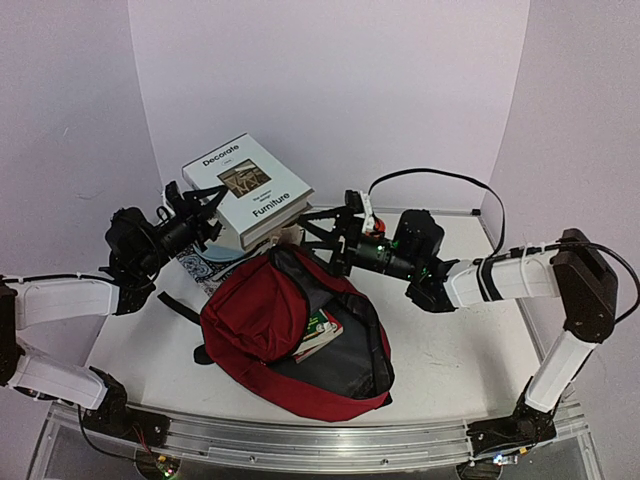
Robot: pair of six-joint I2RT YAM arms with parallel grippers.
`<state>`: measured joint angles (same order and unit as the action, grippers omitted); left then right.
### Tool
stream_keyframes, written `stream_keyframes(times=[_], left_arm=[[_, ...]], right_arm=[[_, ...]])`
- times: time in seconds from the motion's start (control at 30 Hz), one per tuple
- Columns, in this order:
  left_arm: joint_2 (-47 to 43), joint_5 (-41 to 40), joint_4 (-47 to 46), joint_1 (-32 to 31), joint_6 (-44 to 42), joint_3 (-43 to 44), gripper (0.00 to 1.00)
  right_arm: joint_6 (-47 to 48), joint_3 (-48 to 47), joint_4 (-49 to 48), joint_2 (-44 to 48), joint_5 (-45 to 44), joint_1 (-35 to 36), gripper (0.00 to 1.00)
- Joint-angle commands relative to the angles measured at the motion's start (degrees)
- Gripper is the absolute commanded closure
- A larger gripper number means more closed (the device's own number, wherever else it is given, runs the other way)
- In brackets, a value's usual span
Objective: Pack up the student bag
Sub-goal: Pass from the left arm to the right
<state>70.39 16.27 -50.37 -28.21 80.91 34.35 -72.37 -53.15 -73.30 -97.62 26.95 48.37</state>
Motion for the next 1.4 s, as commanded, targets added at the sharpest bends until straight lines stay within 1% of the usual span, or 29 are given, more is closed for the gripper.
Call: stream_keyframes(times=[0.0,0.4,0.47,0.53,0.8,0.93,1.03,1.17,1.37], left_arm=[[-1.4,-0.8,-3.3,-0.5,1.3,0.0,0.66],[-1.3,-2.4,-3.2,-3.8,0.4,-0.3,0.65],[-1.3,-2.9,-3.3,-4.7,0.0,-0.2,0.64],[-1.0,-3.5,-3.3,-5.5,-0.3,-0.3,0.63],[-0.8,-7.5,-3.3,-8.6,-1.4,-0.8,0.59],[-0.8,-7.8,-3.3,-9.1,-1.6,-1.3,0.53],[-1.5,-7.9,-3.2,-9.1,-3.2,-2.0,0.45],[-2.6,-7.6,-3.1,-9.1,-6.5,-3.1,0.37],[-4.3,-7.0,-2.2,-9.1,-10.6,-6.5,0.27]], right_arm=[[2.0,-6.0,-16.6,-1.9,-1.8,1.2,0.02],[0.5,-12.4,-16.3,-7.4,-5.0,2.2,0.02],[0.4,-13.1,-16.3,-7.8,-5.5,2.4,0.05],[0.4,-13.9,-16.3,-8.3,-5.7,2.5,0.09],[0.5,-14.3,-16.3,-8.6,-6.4,3.1,0.35],[0.8,-13.2,-16.2,-7.6,-6.7,3.1,0.46],[1.7,-11.6,-16.0,-6.2,-7.3,3.1,0.53],[2.0,-10.0,-15.8,-4.6,-7.9,3.0,0.59],[2.5,-6.7,-15.7,-2.1,-8.8,2.2,0.63]])
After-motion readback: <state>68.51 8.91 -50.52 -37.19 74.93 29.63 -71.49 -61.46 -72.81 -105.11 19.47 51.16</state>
